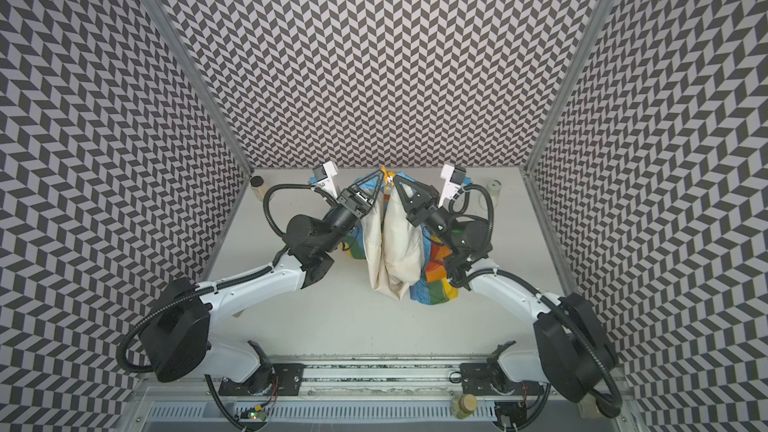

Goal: Zip up the jacket

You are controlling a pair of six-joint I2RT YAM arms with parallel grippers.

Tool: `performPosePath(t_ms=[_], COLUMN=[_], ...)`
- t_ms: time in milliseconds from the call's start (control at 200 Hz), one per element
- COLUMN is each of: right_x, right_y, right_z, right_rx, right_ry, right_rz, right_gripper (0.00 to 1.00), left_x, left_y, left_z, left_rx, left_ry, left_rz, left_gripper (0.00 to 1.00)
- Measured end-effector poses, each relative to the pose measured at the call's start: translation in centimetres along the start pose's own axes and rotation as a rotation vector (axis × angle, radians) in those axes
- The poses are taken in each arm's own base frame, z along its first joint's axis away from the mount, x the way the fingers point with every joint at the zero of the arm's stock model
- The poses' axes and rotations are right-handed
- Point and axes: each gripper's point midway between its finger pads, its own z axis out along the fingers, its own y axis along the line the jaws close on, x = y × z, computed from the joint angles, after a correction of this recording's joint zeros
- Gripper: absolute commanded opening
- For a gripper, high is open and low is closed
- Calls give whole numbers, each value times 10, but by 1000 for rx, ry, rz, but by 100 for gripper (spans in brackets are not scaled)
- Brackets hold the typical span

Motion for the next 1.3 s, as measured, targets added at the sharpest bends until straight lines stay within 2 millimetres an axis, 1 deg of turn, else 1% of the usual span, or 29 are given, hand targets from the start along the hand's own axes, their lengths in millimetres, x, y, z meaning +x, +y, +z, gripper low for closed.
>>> performPosePath(t_ms=[250,1047,1302], right_x=[0,2,2], right_y=[0,1,1], right_z=[0,0,0], right_rx=[0,-3,-3], right_ry=[0,3,4], right_rz=[0,-5,-12], right_gripper=[0,0,0], left_x=[-8,-8,-6], left_y=[-13,-13,-10], left_z=[-2,0,1], left_rx=[21,19,11], left_ry=[-14,-11,-6], left_rz=[27,29,27], left_gripper=[0,0,0])
